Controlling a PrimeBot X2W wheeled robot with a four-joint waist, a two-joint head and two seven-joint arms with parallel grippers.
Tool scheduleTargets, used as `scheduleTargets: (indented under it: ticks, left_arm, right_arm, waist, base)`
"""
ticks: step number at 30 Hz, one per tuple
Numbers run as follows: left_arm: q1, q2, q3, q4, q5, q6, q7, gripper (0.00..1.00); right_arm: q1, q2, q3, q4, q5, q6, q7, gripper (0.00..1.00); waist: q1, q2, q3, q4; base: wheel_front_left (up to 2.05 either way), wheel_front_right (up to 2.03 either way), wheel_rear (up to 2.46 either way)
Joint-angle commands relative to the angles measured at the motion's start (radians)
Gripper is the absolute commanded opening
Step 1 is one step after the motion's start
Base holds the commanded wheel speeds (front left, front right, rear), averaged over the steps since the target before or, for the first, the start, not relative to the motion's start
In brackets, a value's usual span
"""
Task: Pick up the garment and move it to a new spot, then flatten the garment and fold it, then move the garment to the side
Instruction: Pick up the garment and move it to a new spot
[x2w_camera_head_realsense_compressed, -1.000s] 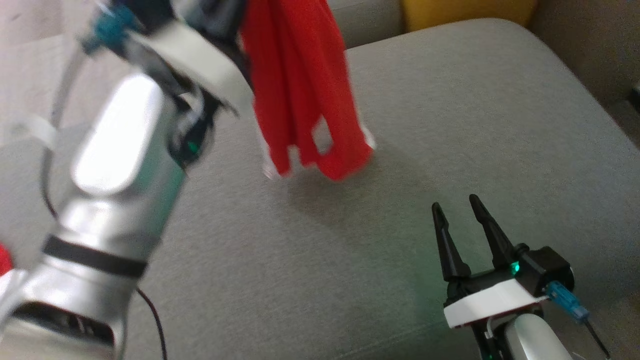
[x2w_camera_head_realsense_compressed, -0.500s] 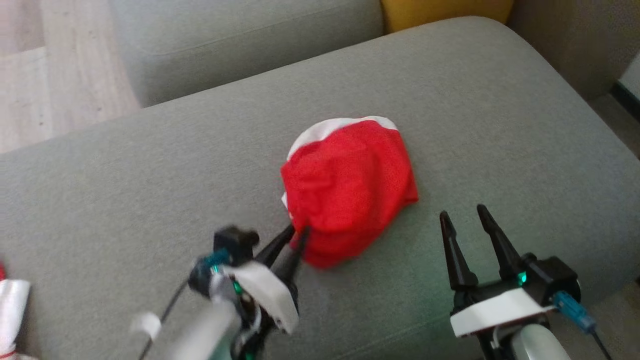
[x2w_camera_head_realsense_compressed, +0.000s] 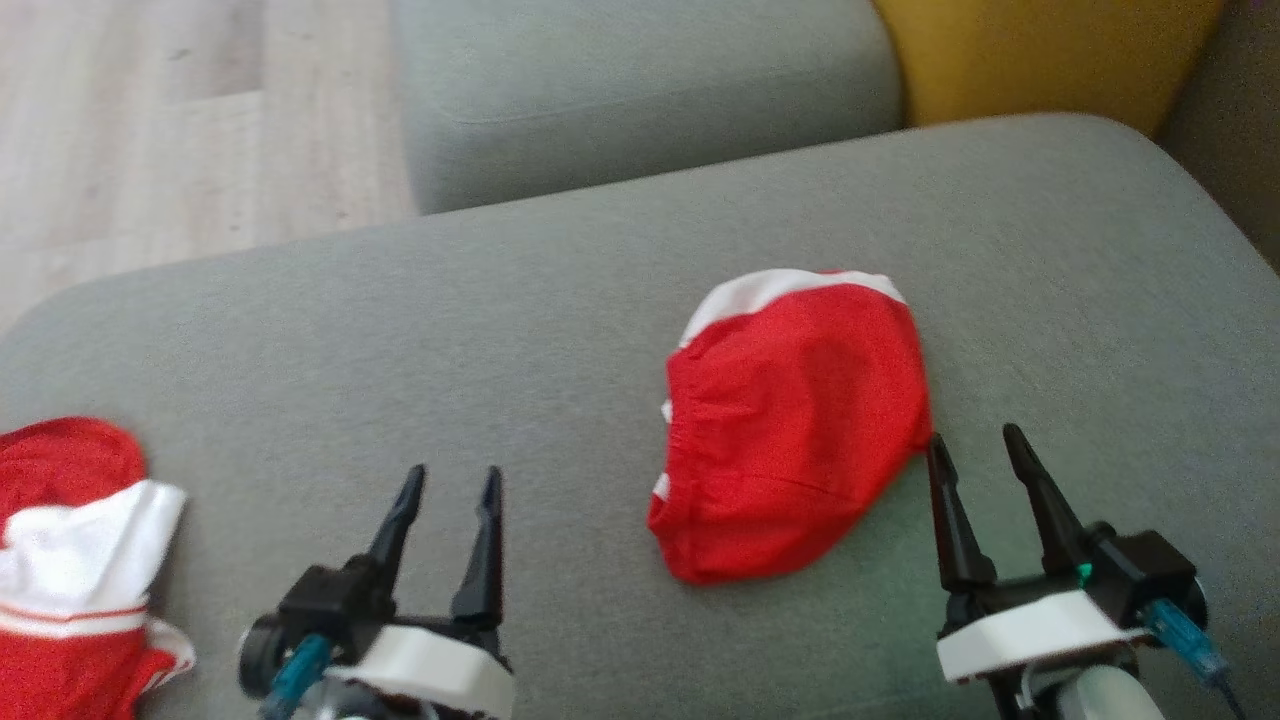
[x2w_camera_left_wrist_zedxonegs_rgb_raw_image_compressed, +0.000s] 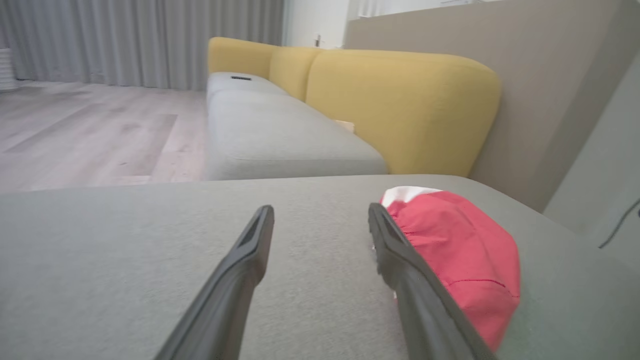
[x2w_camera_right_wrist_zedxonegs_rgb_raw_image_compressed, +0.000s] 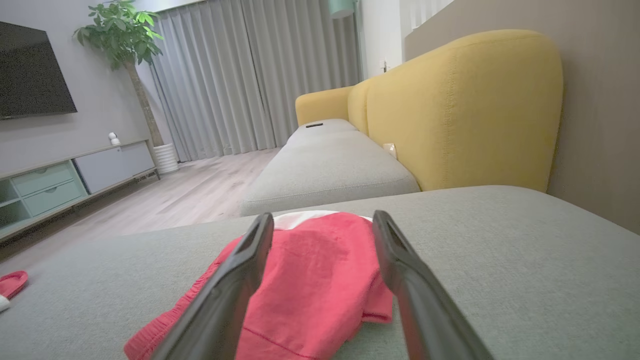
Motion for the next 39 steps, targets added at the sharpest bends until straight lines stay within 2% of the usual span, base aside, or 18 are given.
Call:
scheduleTargets:
  ticks: [1, 7, 15, 20, 39]
  left_arm:
    - [-0.03, -0.008, 0.062, -0.063, 0.024, -0.004, -0.012, 1.0]
    - [0.036, -0.013, 0.129, -0.112, 0.068, -0.018, -0.012, 1.0]
    - [0.121, -0.018, 0.198, -0.138, 0.09, -0.029, -0.012, 1.0]
    - [0.148, -0.019, 0.2, -0.131, 0.096, -0.039, -0.012, 1.0]
    - [0.144, -0.019, 0.181, -0.108, 0.101, -0.034, -0.012, 1.0]
  right_arm:
    - [-0.013, 0.001, 0.01, -0.036, -0.01, 0.007, -0.004, 1.0]
    - [0.026, 0.001, -0.021, -0.042, -0.019, 0.007, -0.004, 1.0]
    - [0.078, 0.001, -0.01, -0.037, 0.006, 0.007, -0.004, 1.0]
    - [0.083, 0.001, 0.024, -0.03, 0.0, 0.007, -0.004, 1.0]
    - [0.09, 0.001, 0.018, -0.027, -0.013, 0.007, -0.004, 1.0]
  waist:
    - [0.0001, 0.0, -0.028, 0.047]
    - [0.0001, 0.0, -0.055, 0.095]
    - [0.0001, 0.0, -0.076, 0.136]
    - [0.0001, 0.0, -0.083, 0.146]
    - [0.0001, 0.0, -0.086, 0.148]
  base:
    - [0.0, 0.0, 0.0]
    - [0.0, 0.0, 0.0]
    - [0.0, 0.0, 0.0]
    - [0.0, 0.0, 0.0]
    - [0.0, 0.0, 0.0]
